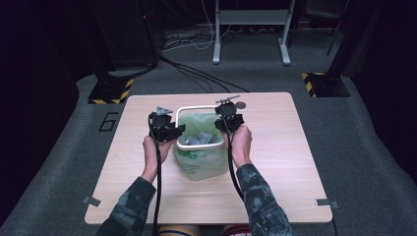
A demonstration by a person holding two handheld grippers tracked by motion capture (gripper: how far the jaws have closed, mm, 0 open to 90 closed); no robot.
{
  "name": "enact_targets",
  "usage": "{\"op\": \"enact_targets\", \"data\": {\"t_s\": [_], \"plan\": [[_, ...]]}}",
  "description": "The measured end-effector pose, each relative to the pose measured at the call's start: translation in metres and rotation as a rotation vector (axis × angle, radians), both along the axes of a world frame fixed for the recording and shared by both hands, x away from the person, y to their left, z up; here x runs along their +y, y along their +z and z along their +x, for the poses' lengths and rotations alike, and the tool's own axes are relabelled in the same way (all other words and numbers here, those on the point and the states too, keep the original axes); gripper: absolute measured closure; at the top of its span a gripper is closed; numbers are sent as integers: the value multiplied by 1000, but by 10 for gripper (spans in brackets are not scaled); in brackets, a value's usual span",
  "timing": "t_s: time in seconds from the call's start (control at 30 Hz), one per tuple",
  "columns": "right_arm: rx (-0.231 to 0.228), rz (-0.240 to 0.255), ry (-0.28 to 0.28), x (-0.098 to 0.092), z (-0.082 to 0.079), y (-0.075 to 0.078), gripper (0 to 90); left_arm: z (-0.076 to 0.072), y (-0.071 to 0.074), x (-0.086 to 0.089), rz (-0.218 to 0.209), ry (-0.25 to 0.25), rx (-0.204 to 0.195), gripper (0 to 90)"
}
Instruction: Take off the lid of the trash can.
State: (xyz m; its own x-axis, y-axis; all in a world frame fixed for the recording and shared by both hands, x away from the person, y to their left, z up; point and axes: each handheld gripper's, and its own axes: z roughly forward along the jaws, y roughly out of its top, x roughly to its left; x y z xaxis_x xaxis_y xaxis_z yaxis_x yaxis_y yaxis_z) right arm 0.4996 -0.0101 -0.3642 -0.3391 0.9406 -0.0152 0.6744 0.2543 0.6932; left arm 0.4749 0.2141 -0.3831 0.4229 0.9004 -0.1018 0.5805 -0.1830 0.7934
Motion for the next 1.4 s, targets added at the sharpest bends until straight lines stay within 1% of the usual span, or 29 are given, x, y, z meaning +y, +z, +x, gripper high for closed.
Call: {"op": "enact_targets", "data": {"t_s": [0.07, 0.13, 0.2, 0.27, 0.3, 0.33, 0.37, 0.43, 0.5, 0.53, 0.63, 0.67, 0.7, 0.73, 0.77, 0.8, 0.9, 0.93, 1.0, 1.03, 1.1, 1.13, 1.2, 1.27, 1.37, 1.4], "plan": [[-6, 14, -8, -2, 0, 5, 743, -2, 4, -1, -3, -10, -7, 595], [-12, 16, -12, -4, 1, 6, 755, -5, 8, -4, -6, -22, -17, 581], [-12, 17, -13, -5, 1, 7, 761, -6, 9, -5, -2, -28, -16, 573], [-21, 33, -21, -8, 0, 9, 782, -9, 11, -9, 4, -53, -14, 549], [-21, 33, -21, -8, 0, 9, 782, -9, 11, -9, 4, -53, -14, 531], [-20, 35, -21, -11, 0, 10, 796, -11, 12, -11, 7, -71, -14, 515], [-20, 35, -21, -11, 0, 10, 796, -11, 12, -11, 7, -71, -14, 494], [-21, 40, -18, -14, 0, 12, 804, -15, 14, -12, 6, -86, -17, 444], [-22, 43, -18, -15, 0, 12, 805, -15, 15, -12, 1, -90, -20, 372], [-21, 47, -19, -16, 0, 12, 805, -16, 15, -12, 0, -88, -21, 372], [-20, 55, -14, -18, 0, 13, 805, -16, 15, -10, -13, -79, -22, 290], [-20, 56, -14, -18, -1, 13, 805, -16, 15, -9, -17, -76, -26, 239], [-21, 56, -12, -18, -1, 13, 805, -16, 15, -9, -26, -72, -29, 239], [-18, 61, -8, -18, -1, 13, 806, -16, 17, -7, -32, -72, -38, 190], [-18, 61, -8, -18, -1, 13, 806, -16, 17, -7, -32, -72, -38, 168], [-16, 62, -4, -17, -1, 14, 806, -17, 19, -5, -39, -69, -48, 154], [-20, 60, -1, -16, -1, 16, 807, -17, 21, -3, -49, -65, -54, 139], [-26, 59, 6, -16, -3, 18, 807, -17, 24, -1, -61, -67, -47, 114], [-29, 67, 11, -16, -4, 20, 806, -18, 25, -1, -69, -67, -47, 80], [-29, 67, 11, -16, -4, 20, 806, -19, 27, 0, -75, -65, -49, 80], [-38, 46, 1, -17, -4, 22, 804, -19, 31, 3, -89, -69, -50, 57], [-31, 49, -2, -20, -4, 22, 805, -20, 33, 5, -100, -72, -50, 36], [-28, 57, -8, -22, -4, 22, 805, -21, 34, 7, -94, -77, -49, 35], [-31, 59, -19, -30, -4, 23, 805, -25, 33, 11, -91, -86, -52, 27], [-30, 58, -25, -35, -4, 23, 805, -28, 31, 14, -87, -82, -57, 25], [-27, 72, -29, -40, -4, 22, 806, -29, 29, 17, -90, -88, -58, 29]]}}
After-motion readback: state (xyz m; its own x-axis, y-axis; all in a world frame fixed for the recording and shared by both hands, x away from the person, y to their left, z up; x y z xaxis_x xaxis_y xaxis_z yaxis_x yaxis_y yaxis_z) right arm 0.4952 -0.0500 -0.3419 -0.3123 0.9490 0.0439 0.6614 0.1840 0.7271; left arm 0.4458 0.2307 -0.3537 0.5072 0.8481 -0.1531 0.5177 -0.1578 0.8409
